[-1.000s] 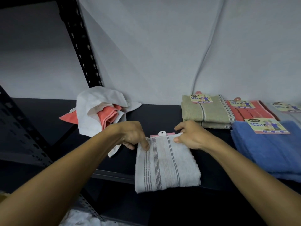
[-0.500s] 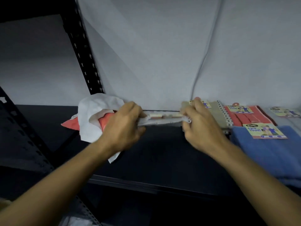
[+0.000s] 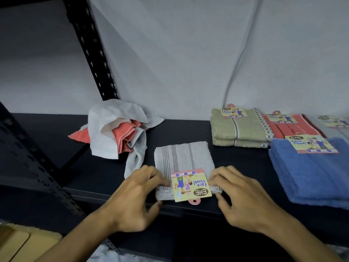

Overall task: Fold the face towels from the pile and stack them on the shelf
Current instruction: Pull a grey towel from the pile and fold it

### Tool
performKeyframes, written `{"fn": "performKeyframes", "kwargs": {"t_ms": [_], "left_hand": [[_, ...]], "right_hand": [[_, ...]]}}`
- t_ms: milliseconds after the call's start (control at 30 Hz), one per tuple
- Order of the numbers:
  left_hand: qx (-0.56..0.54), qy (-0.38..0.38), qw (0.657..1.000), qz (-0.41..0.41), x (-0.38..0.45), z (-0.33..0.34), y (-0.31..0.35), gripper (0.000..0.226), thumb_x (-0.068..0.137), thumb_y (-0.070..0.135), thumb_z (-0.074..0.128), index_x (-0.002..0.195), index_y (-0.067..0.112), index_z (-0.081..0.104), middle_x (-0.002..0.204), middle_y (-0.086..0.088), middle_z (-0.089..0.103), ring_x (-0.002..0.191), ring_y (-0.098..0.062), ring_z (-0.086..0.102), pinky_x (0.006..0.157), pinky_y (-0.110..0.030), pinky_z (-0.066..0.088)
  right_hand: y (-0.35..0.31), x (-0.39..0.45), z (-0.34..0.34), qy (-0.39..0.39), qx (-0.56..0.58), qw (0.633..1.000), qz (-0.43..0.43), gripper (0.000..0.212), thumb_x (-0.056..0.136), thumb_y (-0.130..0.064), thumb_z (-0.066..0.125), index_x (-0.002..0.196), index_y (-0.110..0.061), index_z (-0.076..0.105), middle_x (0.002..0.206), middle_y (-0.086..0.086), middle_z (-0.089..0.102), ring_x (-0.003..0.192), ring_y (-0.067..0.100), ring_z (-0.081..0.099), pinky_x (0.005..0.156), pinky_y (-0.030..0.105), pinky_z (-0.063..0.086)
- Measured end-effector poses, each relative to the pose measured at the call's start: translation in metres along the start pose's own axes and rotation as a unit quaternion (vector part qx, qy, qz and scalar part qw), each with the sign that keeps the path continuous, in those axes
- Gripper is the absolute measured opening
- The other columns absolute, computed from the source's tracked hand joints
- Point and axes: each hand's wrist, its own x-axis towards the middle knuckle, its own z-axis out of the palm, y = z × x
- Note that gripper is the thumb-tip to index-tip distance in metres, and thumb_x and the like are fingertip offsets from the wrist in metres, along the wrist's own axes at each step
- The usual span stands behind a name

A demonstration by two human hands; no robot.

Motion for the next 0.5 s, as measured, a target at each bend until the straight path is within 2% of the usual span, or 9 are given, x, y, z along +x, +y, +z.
{"fn": "performKeyframes", "kwargs": {"t_ms": [100,167,233,300,367,433,500], "left_hand": [[-0.081,-0.014,0.996,-0.04,0.001,-0.01,0.002,0.044,0.078,0.037,0.058,0.121,0.034,0.061,0.119,0.024,0.045,0.119,-0.007,0.046,0.097,-0.028,0.041],[-0.112,0.015,0.991,-0.077,0.012,-0.013,0.006,0.04,0.085,0.04,0.05,0.124,0.034,0.06,0.124,0.024,0.044,0.127,-0.005,0.038,0.103,-0.025,0.035],[-0.055,0.035,0.992,-0.105,0.032,-0.013,0.006,0.048,0.094,0.048,0.036,0.136,0.031,0.051,0.139,0.021,0.038,0.134,0.006,0.025,0.111,-0.024,0.027],[0.012,-0.002,0.992,-0.126,0.054,-0.009,0.005,0.061,0.099,0.053,0.024,0.152,0.025,0.033,0.156,0.013,0.023,0.143,0.002,0.011,0.116,-0.024,0.013],[0.061,-0.073,0.985,-0.142,0.072,-0.001,0.001,0.064,0.102,0.052,0.019,0.158,0.022,0.013,0.165,0.008,0.005,0.149,-0.003,-0.004,0.122,-0.03,-0.001],[0.1,-0.142,0.973,-0.153,0.081,0.006,-0.004,0.064,0.104,0.051,0.016,0.158,0.022,0.001,0.165,0.007,-0.006,0.149,-0.004,-0.014,0.122,-0.038,-0.01],[0.1,-0.178,0.966,-0.16,0.081,0.012,-0.009,0.065,0.103,0.052,0.013,0.158,0.023,-0.005,0.165,0.008,-0.01,0.147,-0.002,-0.017,0.121,-0.04,-0.015]], "right_hand": [[0.001,0.0,-0.009,0.011,0.049,0.999,0.007,0.032,0.077,-0.036,0.048,0.106,-0.029,0.061,0.108,-0.026,0.049,0.102,-0.001,0.048,0.062,0.009,0.033],[-0.002,0.013,-0.014,0.051,0.094,0.994,0.031,0.032,0.082,-0.038,0.044,0.106,-0.029,0.062,0.108,-0.026,0.049,0.107,-0.002,0.045,0.066,0.013,0.034],[-0.01,0.035,-0.015,0.078,0.097,0.991,0.049,0.036,0.089,-0.036,0.039,0.118,-0.027,0.059,0.12,-0.024,0.045,0.117,-0.005,0.037,0.075,0.016,0.037],[-0.017,0.059,-0.011,0.046,0.054,0.996,0.062,0.043,0.099,-0.032,0.032,0.139,-0.021,0.044,0.143,-0.014,0.033,0.135,-0.002,0.021,0.092,0.024,0.038],[-0.021,0.078,-0.001,-0.031,0.02,0.996,0.075,0.051,0.104,-0.032,0.025,0.152,-0.014,0.021,0.16,-0.004,0.01,0.146,0.007,-0.001,0.114,0.028,0.018],[-0.021,0.088,0.01,-0.092,0.012,0.992,0.083,0.057,0.105,-0.035,0.019,0.154,-0.01,0.004,0.162,0.001,-0.006,0.147,0.011,-0.013,0.117,0.025,-0.003],[-0.018,0.091,0.019,-0.122,0.023,0.988,0.093,0.059,0.105,-0.037,0.015,0.154,-0.01,-0.004,0.161,0.001,-0.014,0.146,0.01,-0.018,0.116,0.025,-0.01]]}}
